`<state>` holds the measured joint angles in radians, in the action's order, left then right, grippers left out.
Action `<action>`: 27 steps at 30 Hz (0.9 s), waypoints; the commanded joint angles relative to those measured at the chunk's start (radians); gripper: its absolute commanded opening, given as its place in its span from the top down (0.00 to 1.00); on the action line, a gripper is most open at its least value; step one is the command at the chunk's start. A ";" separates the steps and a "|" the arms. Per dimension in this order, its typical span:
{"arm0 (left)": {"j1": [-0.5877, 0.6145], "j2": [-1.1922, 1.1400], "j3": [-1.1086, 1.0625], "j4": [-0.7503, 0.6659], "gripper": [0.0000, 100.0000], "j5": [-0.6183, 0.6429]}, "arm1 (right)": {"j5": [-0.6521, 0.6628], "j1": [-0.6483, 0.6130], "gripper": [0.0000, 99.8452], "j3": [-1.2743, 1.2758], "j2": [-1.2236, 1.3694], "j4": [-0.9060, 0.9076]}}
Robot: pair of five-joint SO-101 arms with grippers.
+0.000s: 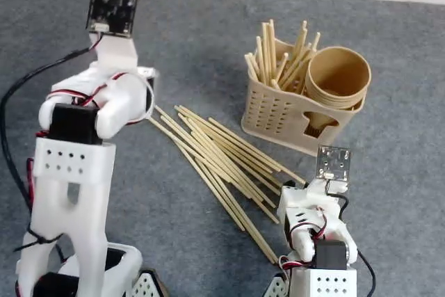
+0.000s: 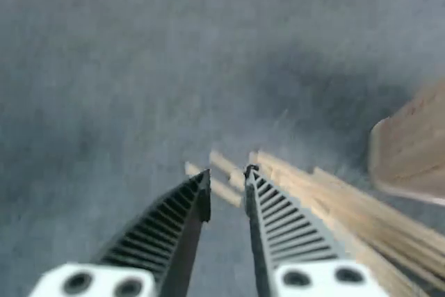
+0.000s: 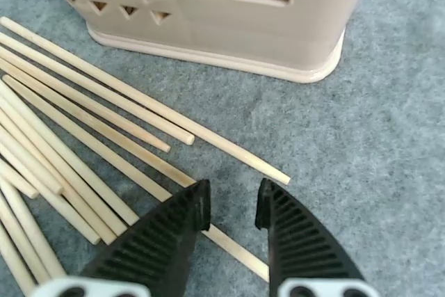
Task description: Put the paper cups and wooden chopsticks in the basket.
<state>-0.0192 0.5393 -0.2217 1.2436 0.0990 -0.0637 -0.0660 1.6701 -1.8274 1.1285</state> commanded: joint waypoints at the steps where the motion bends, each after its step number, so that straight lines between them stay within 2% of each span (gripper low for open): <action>1: 0.053 0.027 -0.120 -0.029 0.90 0.069 | 0.000 0.010 0.88 0.074 -0.013 -0.028; 7: 0.053 0.025 -0.320 -0.161 0.90 0.080 | -0.002 0.010 0.88 0.074 -0.013 -0.028; 10: 0.056 0.025 -0.404 -0.236 0.90 0.152 | -0.003 0.010 0.88 0.074 -0.013 -0.028; 14: 0.056 0.022 -0.460 -0.311 0.90 0.157 | -0.005 0.010 0.88 0.074 -0.013 -0.028; 22: 0.058 -0.274 -0.346 -0.325 0.89 0.160 | -0.005 0.010 0.88 0.074 -0.013 -0.028; 27: 0.058 -0.464 -0.217 -0.325 0.89 0.236 | -0.005 0.010 0.88 0.074 -0.013 -0.028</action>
<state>0.0284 0.1772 -0.5685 0.9306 0.2677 -0.0637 -0.0660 1.6701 -1.8274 1.1285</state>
